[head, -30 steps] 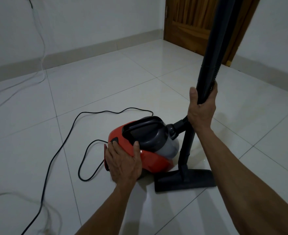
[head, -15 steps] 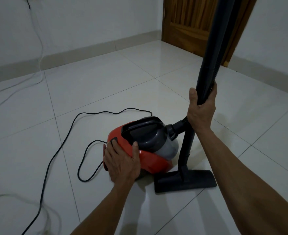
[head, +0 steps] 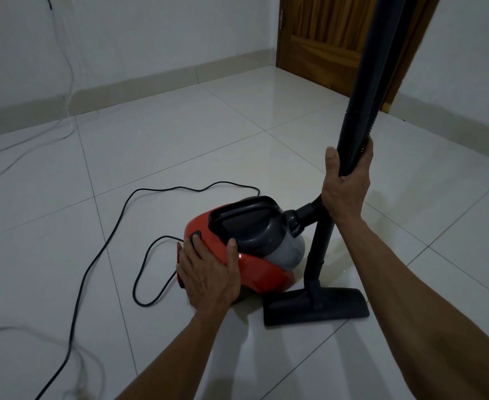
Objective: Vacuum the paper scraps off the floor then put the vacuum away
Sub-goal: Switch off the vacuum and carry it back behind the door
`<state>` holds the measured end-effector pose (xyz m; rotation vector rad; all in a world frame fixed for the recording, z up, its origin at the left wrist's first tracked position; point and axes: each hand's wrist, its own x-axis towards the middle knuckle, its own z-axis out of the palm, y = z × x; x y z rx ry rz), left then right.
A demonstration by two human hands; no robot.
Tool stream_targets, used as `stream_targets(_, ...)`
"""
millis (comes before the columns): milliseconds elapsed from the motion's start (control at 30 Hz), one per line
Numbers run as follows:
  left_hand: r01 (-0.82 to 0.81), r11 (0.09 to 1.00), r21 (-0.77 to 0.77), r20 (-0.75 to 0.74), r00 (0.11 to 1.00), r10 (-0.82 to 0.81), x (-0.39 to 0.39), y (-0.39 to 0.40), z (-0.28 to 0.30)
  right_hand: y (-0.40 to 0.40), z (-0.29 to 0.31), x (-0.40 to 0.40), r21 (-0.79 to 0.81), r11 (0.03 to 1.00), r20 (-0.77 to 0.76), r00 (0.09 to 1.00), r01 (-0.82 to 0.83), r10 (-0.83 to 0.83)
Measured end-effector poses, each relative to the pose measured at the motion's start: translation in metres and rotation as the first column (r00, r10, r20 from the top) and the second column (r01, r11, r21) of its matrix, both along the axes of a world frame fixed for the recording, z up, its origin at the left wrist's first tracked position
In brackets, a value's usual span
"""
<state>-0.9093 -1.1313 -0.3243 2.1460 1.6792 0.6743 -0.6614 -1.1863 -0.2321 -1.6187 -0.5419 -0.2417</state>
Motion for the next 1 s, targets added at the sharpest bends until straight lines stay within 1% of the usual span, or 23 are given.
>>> stream_targets(1000,0.0,1.0,0.014,-0.017,1.0,0.0,-0.0008,0.0008,-0.0011,-0.0024,0.0012,-0.0021,0.006,1.0,0.015,1.0,0.005,-0.005)
